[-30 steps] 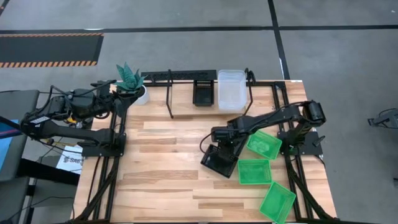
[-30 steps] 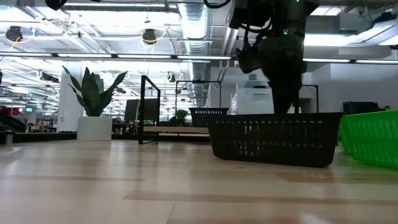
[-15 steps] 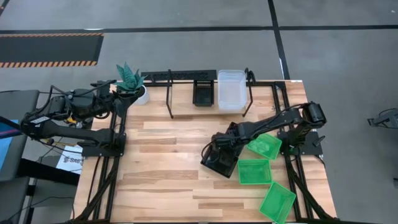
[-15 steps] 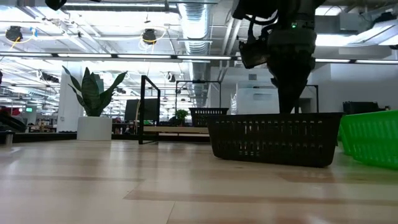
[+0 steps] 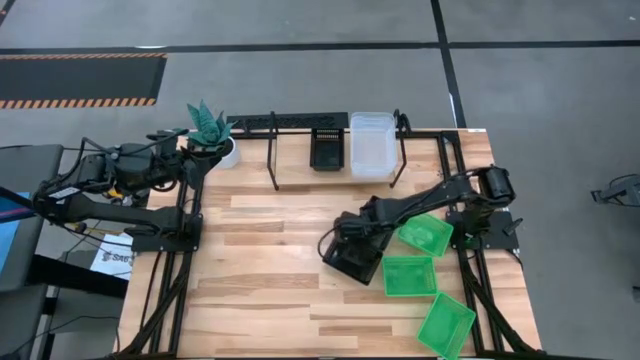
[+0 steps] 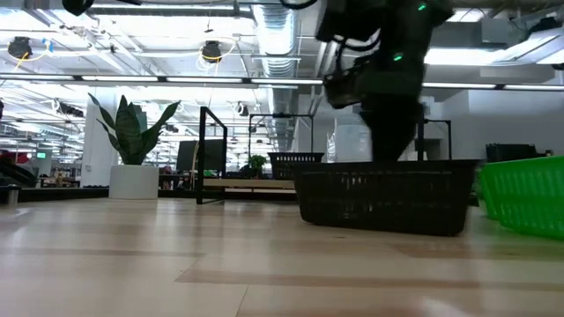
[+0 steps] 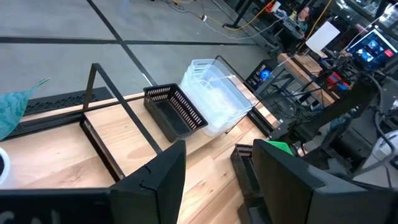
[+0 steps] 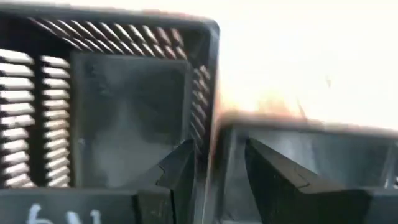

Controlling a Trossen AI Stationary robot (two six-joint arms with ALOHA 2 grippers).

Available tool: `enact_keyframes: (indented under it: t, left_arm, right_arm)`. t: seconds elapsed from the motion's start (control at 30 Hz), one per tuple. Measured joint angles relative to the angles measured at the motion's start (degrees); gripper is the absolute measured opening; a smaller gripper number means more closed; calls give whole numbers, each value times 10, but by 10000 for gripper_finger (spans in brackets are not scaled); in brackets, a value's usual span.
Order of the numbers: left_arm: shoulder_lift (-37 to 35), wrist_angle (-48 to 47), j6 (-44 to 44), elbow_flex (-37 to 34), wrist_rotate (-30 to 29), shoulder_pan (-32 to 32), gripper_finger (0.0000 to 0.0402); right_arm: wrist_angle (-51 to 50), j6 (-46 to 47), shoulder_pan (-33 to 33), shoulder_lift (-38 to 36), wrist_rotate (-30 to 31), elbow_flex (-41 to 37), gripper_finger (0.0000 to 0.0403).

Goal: Stack baskets on shelf by color
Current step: Stack the top black bin on top of the black bin on the shelf

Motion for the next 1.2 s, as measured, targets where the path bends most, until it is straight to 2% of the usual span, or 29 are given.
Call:
enact_keyframes:
  t: [0.23, 0.37, 0.5, 0.7, 0.87, 1.03, 1.1, 1.2]
  left_arm:
    - [0, -1, 0, 0, 0, 0, 173]
    - [0, -1, 0, 0, 0, 0, 173]
    - [0, -3, -7, 0, 0, 0, 173]
    - [0, -3, -7, 0, 0, 0, 173]
    - [0, -4, -1, 0, 0, 0, 173]
    - [0, -13, -1, 0, 0, 0, 173]
    - [0, -18, 0, 0, 0, 0, 173]
    - [0, -18, 0, 0, 0, 0, 173]
  right_arm:
    - [60, -18, -42, 41, -36, 51, 163]
    - [53, -41, -56, 41, -40, 95, 163]
    - [-4, -66, -59, 21, -24, 128, 163]
    - [-114, -91, -54, 10, -15, 130, 163]
    - [-184, -157, -34, 9, 0, 130, 163]
    - [-233, -284, -18, 9, 24, 127, 163]
    - [-226, -324, -15, 8, 45, 110, 163]
    - [-199, -355, -16, 9, 44, 86, 163]
